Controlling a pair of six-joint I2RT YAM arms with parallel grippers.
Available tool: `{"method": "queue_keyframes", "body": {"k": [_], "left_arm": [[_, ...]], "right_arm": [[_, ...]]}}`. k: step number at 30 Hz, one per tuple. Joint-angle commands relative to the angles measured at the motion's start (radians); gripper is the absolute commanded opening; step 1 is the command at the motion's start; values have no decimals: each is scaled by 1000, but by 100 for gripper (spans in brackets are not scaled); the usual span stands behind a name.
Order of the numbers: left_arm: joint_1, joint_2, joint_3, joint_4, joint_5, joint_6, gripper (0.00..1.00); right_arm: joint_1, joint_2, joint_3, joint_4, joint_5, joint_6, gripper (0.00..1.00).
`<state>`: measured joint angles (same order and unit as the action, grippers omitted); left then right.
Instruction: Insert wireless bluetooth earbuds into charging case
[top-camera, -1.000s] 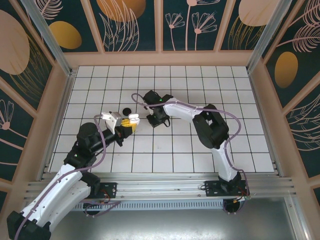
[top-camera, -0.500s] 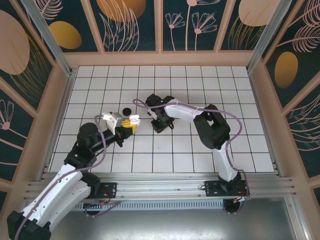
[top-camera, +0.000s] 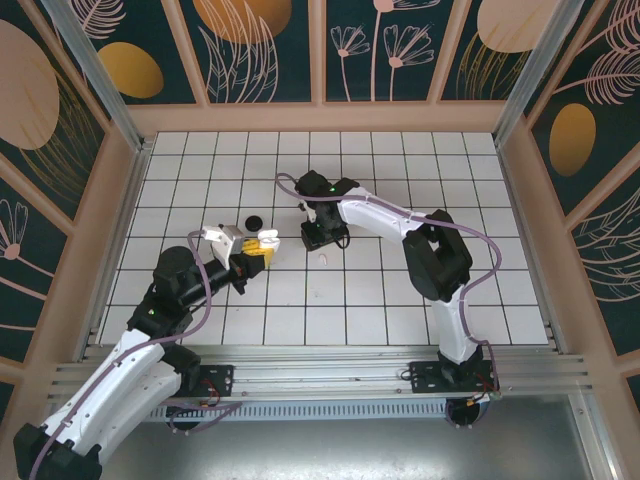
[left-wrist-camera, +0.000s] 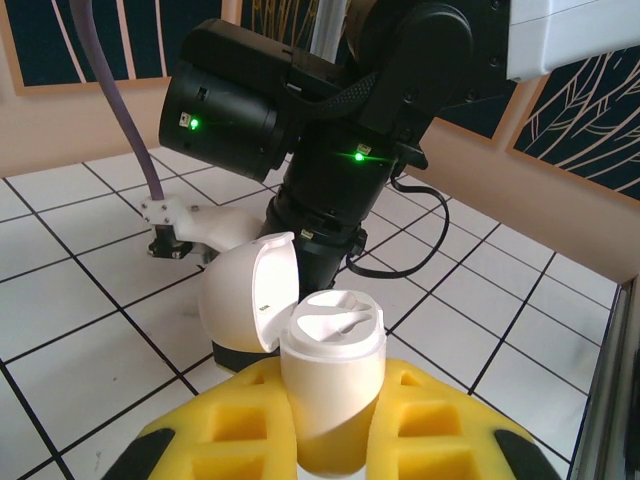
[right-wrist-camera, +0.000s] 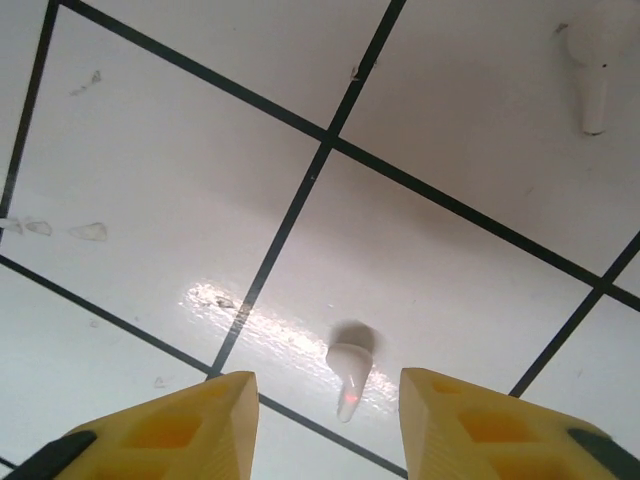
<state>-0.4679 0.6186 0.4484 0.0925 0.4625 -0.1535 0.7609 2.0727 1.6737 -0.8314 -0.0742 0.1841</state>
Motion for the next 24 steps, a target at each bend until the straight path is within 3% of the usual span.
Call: {"method": "queue_keyframes", "body": {"k": [1, 24], "left_arm": [[-4, -7, 0, 12, 4, 2, 0], [-4, 4, -4, 24, 0, -4, 0]], "right_arm": [[-9, -2, -10, -37, -34, 84, 36], [15, 102, -6, -62, 3, 88, 34]]}}
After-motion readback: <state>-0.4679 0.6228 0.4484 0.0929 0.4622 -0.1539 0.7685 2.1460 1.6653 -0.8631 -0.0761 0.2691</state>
